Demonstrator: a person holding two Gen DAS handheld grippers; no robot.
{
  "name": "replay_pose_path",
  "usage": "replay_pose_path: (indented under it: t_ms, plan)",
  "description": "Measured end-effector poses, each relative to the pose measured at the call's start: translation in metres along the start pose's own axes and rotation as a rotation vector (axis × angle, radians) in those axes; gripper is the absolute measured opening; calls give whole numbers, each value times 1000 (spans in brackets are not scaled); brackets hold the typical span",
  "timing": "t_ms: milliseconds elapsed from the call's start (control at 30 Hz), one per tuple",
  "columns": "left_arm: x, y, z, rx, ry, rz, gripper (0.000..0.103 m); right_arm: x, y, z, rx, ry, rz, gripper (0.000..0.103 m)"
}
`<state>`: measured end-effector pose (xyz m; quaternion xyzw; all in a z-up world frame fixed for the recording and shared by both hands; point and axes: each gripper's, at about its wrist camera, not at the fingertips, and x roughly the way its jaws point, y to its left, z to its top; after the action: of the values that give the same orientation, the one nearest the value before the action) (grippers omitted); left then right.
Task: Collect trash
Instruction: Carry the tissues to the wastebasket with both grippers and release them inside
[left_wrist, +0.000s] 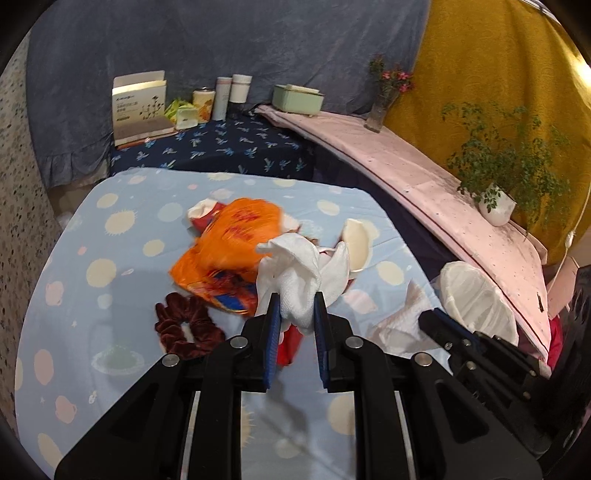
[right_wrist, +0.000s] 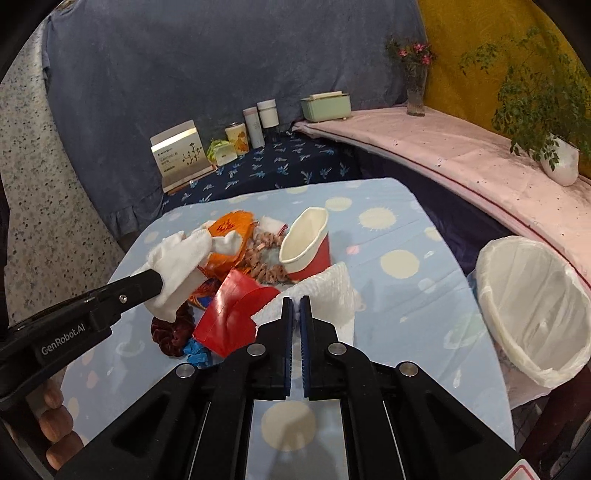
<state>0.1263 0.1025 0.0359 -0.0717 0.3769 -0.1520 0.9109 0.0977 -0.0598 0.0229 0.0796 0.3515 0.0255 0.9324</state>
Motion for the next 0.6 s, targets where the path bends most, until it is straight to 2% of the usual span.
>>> replay_pose_path:
  t_ms: [267, 600]
  plan:
    - [-5, -72, 7, 108, -15, -67, 17, -50, -56, 19, 46, -101, -71, 4]
    - [16, -168, 8, 220, 17, -160, 17, -86, -151, 26, 115, -169, -199, 4]
